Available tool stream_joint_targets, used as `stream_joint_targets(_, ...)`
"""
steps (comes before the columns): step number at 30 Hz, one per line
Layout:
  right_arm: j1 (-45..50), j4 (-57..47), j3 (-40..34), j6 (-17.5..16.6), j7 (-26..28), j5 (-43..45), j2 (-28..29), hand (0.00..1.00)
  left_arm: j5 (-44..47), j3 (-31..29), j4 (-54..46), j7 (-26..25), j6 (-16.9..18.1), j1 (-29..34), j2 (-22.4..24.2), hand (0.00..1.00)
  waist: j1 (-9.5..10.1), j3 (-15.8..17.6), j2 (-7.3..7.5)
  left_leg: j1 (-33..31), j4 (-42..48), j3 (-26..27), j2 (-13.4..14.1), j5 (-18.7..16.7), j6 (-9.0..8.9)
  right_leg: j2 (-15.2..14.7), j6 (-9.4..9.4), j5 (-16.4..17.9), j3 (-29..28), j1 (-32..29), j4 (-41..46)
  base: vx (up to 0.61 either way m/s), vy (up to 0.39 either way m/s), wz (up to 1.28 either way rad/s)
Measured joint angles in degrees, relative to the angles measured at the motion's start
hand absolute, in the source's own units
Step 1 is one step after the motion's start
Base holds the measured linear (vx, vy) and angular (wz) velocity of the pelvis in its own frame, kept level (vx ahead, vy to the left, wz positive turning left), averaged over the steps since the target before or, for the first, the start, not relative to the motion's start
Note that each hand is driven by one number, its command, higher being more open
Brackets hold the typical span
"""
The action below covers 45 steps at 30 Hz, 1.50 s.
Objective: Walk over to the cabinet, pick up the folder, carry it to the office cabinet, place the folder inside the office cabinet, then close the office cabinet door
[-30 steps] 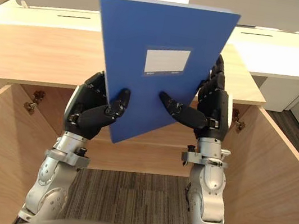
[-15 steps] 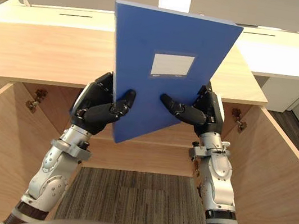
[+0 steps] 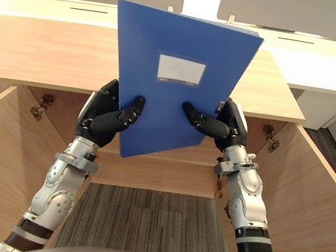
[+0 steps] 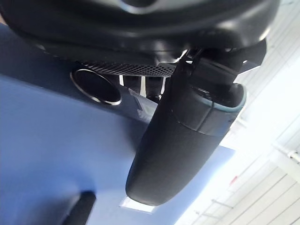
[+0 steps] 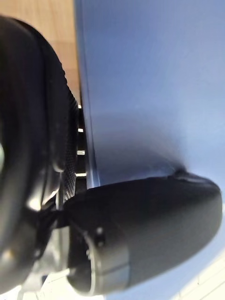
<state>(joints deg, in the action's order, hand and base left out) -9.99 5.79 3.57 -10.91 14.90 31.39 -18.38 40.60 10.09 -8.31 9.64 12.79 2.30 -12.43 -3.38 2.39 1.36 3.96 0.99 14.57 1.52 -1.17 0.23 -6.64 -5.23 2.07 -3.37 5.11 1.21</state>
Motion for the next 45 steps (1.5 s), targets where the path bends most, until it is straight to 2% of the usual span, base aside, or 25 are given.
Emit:
stream_joint_targets(7,-0.1,0.0,-1.0,0.8,-3.0,-3.4,3.9,0.00,-8.9,-1.3,-1.1,-1.3,0.6,0.2,1.8,1.00,0.26,-0.1,0.82,0.0,-1.7,-1.0,-0.8,1.6,0.36,-0.5,-0.01,0.0,1.1,-0.3,0.0,-0.03,0.005,0.08)
stream_joint_targets(12,0.2,-2.2,-1.4,0.8,-4.5,-5.0,9.1,0.00,-15.7,-5.6,-7.3,-5.7,1.7,2.2,7.5,1.00,0.25,-0.1,0.89,0.1,-1.9,-1.2,-0.9,1.8,0.43,-0.7,-0.08,0.1,1.3,-0.2,-0.1,0.00,0.000,0.01)
stream_joint_targets(17,1.3,-11.0,-2.4,0.6,-6.3,-6.9,13.3,0.00,-25.3,-10.4,-14.6,-11.7,4.8,5.4,11.3,1.00,0.61,-0.1,0.88,0.2,-2.3,-1.9,-1.0,2.0,0.42,-0.7,-0.24,0.2,1.9,0.1,-0.2,0.02,0.000,0.07)
stream_joint_targets(22,4.4,-16.2,-3.0,-0.6,-7.0,-7.3,15.1,0.00,-27.8,-17.4,-14.9,-16.9,5.5,9.8,15.2,1.00,0.63,-0.1,0.88,1.4,-4.8,-3.0,-1.5,3.3,0.47,-1.0,-0.51,0.8,3.2,0.7,-0.2,0.01,0.002,0.12)
stream_joint_targets(26,7.0,-18.5,-4.0,-0.9,-8.1,-9.0,17.0,0.00,-28.1,-20.7,-13.4,-20.0,5.4,14.0,15.5,1.00,1.14,-0.1,0.92,1.8,-6.0,-3.7,-1.8,3.8,0.42,-1.2,-0.53,1.4,4.0,1.0,-0.1,0.01,0.001,0.11)
stream_joint_targets(29,8.4,-19.8,-5.4,-1.1,-9.0,-9.3,17.8,0.00,-30.1,-23.3,-10.1,-21.9,5.1,16.6,16.2,1.00,1.56,-0.1,0.95,1.7,-6.0,-4.2,-1.8,3.8,0.41,-1.2,-0.54,1.6,4.5,1.1,-0.1,0.02,-0.005,0.09)
stream_joint_targets(32,9.1,-20.1,-6.1,-1.1,-9.2,-9.5,17.8,0.00,-33.6,-24.8,-6.7,-23.2,3.2,19.4,16.8,1.00,1.68,-0.1,0.96,1.5,-6.0,-4.4,-1.8,3.8,0.40,-1.2,-0.53,1.6,4.8,1.1,-0.3,0.01,-0.006,0.04)
stream_joint_targets(39,12.4,-20.2,-6.1,-1.1,-9.3,-10.1,17.6,0.00,-38.1,-24.9,4.9,-22.0,-0.5,21.9,17.4,1.00,1.89,-0.2,0.97,1.3,-6.0,-4.6,-1.8,3.8,0.39,-1.2,-0.55,1.6,5.0,1.0,-0.4,0.00,-0.001,0.01)
stream_joint_targets(43,13.7,-20.2,-3.2,-1.1,-9.6,-10.1,15.7,0.00,-41.2,-25.0,22.6,-19.7,-2.4,20.6,16.6,1.00,1.87,-0.4,0.71,1.0,-6.0,-4.5,-1.8,3.7,0.33,-1.2,-0.55,1.7,4.9,0.6,-0.5,0.00,-0.001,-0.01)
stream_joint_targets(45,14.4,-20.2,-1.0,-1.1,-9.4,-10.0,14.8,0.00,-41.1,-25.1,33.8,-19.1,-4.5,19.3,16.2,1.00,1.88,-0.5,0.75,0.8,-6.0,-4.2,-1.6,3.7,0.26,-1.1,-0.56,1.6,4.7,0.2,-0.5,0.00,-0.005,-0.06)
